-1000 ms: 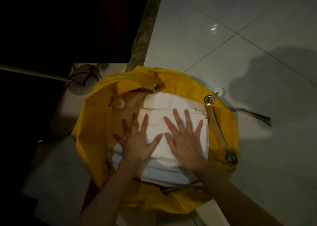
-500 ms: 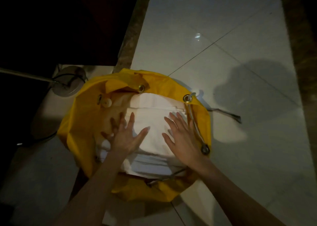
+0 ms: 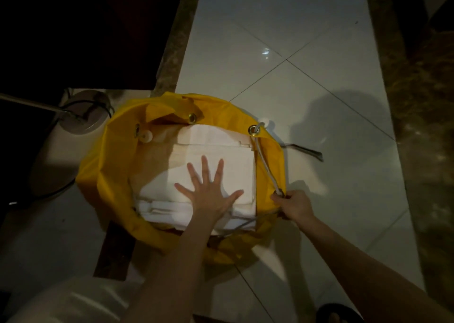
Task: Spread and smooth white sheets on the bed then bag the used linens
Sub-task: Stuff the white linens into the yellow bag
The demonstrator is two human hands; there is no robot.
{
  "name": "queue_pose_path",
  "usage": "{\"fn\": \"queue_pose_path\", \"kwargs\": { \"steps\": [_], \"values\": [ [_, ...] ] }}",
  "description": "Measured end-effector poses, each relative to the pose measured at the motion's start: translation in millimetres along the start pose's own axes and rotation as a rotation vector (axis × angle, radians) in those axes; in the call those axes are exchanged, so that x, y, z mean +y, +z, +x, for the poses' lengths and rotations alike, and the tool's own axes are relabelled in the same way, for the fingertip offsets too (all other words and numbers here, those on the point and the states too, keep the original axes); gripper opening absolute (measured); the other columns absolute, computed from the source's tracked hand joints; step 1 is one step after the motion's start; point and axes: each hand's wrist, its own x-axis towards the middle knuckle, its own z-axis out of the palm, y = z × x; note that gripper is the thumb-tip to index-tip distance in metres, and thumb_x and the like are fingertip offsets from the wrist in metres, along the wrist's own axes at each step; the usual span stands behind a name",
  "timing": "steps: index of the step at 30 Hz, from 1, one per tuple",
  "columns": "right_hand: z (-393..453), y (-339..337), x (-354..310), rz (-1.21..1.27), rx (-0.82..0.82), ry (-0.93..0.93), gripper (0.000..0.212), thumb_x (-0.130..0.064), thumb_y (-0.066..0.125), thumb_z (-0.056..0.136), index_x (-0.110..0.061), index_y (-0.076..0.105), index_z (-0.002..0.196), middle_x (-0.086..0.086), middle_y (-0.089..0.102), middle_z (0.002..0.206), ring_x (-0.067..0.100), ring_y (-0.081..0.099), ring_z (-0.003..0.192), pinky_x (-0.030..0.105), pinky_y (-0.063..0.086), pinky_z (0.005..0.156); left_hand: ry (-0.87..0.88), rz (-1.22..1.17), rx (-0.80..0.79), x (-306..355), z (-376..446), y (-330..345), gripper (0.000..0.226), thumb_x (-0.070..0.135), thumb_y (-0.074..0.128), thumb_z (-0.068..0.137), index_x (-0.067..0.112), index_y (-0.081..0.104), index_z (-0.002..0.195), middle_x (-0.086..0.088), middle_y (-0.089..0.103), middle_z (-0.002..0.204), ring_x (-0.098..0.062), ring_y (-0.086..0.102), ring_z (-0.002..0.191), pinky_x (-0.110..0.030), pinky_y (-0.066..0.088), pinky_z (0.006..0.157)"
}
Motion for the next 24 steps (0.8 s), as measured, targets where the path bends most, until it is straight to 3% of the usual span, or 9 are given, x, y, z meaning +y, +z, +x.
{"fn": "queue_pose_path", "kwargs": {
  "steps": [3,6,9,12,14,19,21,24],
  "values": [
    [-3,-14,-21,-0.170,-0.054,-0.143,0.025,-0.022,0.072,0.085,0.002,0.071,0.078,0.017,0.070,0.073,0.027,0.069,0.073,0.034,0.054,0.073,-0.008,-0.005,-0.010,1,1,-1,0.095,0.088,0.022,0.076,0.044,-0.028,0.143,0.000,-0.041,0.151,-0.040,-0.033,0.139,-0.077,-0.012,0.099],
    [-14,-33,-40,-0.188,-0.109,-0.234,0.023,-0.016,0.068,0.086,-0.010,0.066,0.063,-0.005,0.061,0.044,0.004,0.064,0.048,0.019,0.051,0.063,-0.009,-0.035,0.002,1,1,-5,0.095,0.088,0.025,0.075,0.045,-0.024,0.145,0.001,-0.037,0.154,-0.039,-0.030,0.141,-0.077,-0.011,0.101],
    [-33,-39,-54,-0.178,-0.110,-0.279,0.027,-0.012,0.066,0.086,-0.015,0.064,0.059,-0.010,0.055,0.037,0.000,0.057,0.038,0.009,0.045,0.051,-0.022,-0.100,0.019,-2,0,-12,0.097,0.088,0.033,0.074,0.048,-0.015,0.148,0.003,-0.028,0.158,-0.036,-0.026,0.144,-0.075,-0.012,0.102],
    [-52,-52,-70,-0.208,-0.129,-0.357,0.025,-0.010,0.065,0.086,-0.014,0.064,0.061,-0.012,0.054,0.036,-0.002,0.057,0.039,0.011,0.044,0.053,-0.033,-0.092,0.029,-2,0,-16,0.103,0.098,-0.002,0.054,0.049,-0.024,0.142,0.003,-0.029,0.158,-0.038,-0.025,0.144,-0.078,-0.009,0.100],
    [-62,-67,-87,-0.250,-0.144,-0.396,0.021,-0.010,0.065,0.085,-0.010,0.067,0.064,-0.010,0.056,0.038,-0.002,0.058,0.042,0.010,0.044,0.056,-0.057,-0.145,0.049,2,-1,-23,0.111,0.100,-0.010,0.043,0.049,-0.024,0.141,0.003,-0.026,0.159,-0.037,-0.023,0.144,-0.078,-0.009,0.099],
    [-77,-118,-135,-0.317,-0.177,-0.480,0.016,-0.015,0.067,0.086,-0.006,0.073,0.075,-0.010,0.060,0.042,-0.008,0.058,0.050,0.004,0.038,0.053,-0.125,-0.288,0.034,19,-6,-58,0.100,0.087,0.042,0.072,0.049,-0.008,0.149,0.001,-0.019,0.161,-0.036,-0.020,0.145,-0.075,-0.010,0.102],
    [-78,-129,-141,-0.418,-0.212,-0.475,0.018,-0.018,0.067,0.086,-0.008,0.072,0.073,-0.011,0.061,0.044,-0.008,0.059,0.052,0.006,0.039,0.057,-0.133,-0.306,-0.029,26,-7,-61,0.101,0.084,0.044,0.074,0.047,-0.011,0.149,-0.001,-0.022,0.160,-0.039,-0.023,0.144,-0.077,-0.009,0.103],
    [-60,-125,-143,-0.521,-0.260,-0.459,0.022,-0.021,0.068,0.087,0.000,0.073,0.083,-0.009,0.068,0.055,0.000,0.064,0.066,0.020,0.050,0.071,-0.124,-0.288,-0.131,35,-8,-51,0.107,0.086,0.044,0.071,0.045,-0.016,0.148,-0.004,-0.027,0.159,-0.042,-0.027,0.142,-0.078,-0.007,0.102]
  ]
}}
